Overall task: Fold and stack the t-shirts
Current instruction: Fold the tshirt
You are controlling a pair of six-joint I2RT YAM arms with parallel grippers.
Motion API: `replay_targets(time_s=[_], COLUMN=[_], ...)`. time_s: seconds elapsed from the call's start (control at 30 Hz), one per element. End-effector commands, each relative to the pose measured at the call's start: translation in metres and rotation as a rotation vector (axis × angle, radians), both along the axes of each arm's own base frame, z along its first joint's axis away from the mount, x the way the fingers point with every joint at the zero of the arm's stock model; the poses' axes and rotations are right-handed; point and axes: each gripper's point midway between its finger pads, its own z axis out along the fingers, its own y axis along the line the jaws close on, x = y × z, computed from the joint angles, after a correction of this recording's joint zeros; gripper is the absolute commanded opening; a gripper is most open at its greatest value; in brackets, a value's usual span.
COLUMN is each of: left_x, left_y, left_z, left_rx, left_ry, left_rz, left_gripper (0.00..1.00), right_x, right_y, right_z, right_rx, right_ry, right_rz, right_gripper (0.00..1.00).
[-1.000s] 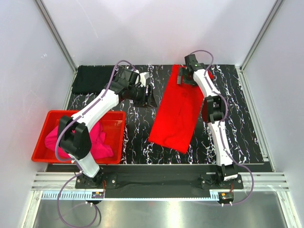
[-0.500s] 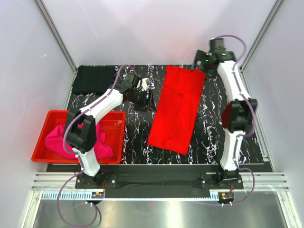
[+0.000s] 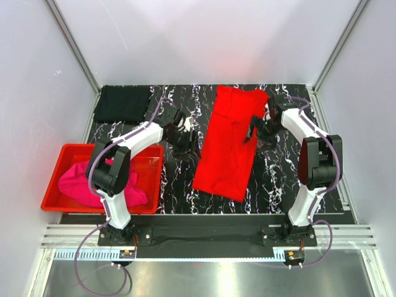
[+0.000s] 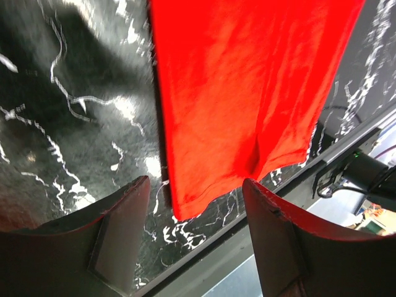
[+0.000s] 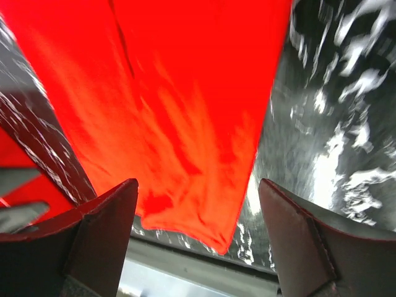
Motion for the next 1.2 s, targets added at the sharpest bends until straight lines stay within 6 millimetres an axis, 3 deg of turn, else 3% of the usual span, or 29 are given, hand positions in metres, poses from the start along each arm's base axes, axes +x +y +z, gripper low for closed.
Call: replay_targets(time_s=[0.0, 0.13, 0.27, 0.5, 0.67, 0.87, 1.17], left_x=[-0.005, -0.016, -0.025, -0.046, -0.057, -0.063, -0.089], left_y=[0.000, 0.006, 0.007, 0.008, 0.008, 0.005, 0.004], left_z=[-0.006, -0.018, -0.028, -0.040, -0.040, -0.041, -0.051], left_rx=[-0.011, 0.018, 0.008, -0.017, -0.043, -0.069, -0.011], left_ry=[0.028, 0.080, 0.129, 0.201, 0.232, 0.255, 0.308], left_rz=[0.003, 0.002, 0.018, 0.024, 0.027, 0.035, 0.025], left_gripper=[0.67, 0.67, 0.67, 0.67, 0.68, 0.69, 0.66], right_x=[-0.015, -0.034, -0.057, -0.120, -0.134, -0.160, -0.195], right_y=[0.015, 0.011, 0.024, 0.035, 0.039, 0.038, 0.050], right_z=[0.028, 0.017, 0.008, -0.025, -0.028, -0.043, -0.065], right_rx=[0.103, 0.102, 0.191, 0.294, 0.261, 0.260, 0.260], right_ry=[-0.085, -0.062, -0.019, 0.136, 0.189, 0.303, 0.353], right_rz=[0.032, 0.016, 0.022, 0.073, 0.084, 0.051, 0.041], right_gripper=[0.86, 0.85, 0.79, 0.74, 0.75, 0.77, 0.74])
